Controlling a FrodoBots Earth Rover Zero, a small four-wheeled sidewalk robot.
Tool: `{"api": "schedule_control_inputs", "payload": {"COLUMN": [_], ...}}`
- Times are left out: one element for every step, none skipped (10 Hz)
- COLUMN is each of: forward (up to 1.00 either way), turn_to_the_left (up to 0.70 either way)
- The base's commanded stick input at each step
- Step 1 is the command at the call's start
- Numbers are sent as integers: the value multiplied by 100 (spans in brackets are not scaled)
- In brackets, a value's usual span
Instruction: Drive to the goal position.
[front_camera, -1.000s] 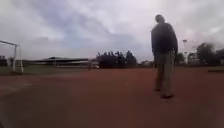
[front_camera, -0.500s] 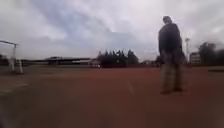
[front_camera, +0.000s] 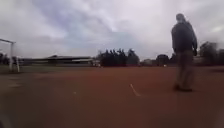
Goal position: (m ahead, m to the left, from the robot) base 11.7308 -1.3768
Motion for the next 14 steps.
{"api": "schedule_control_inputs", "payload": {"forward": [70, 70, 70, 70, 70, 70, 70, 70, 70, 70, 70, 70, 70, 70], "turn_to_the_left": [0, 0, 0, 0, 0, 0, 0, -23, 0, 0, 0, 0, 0, 0]}}
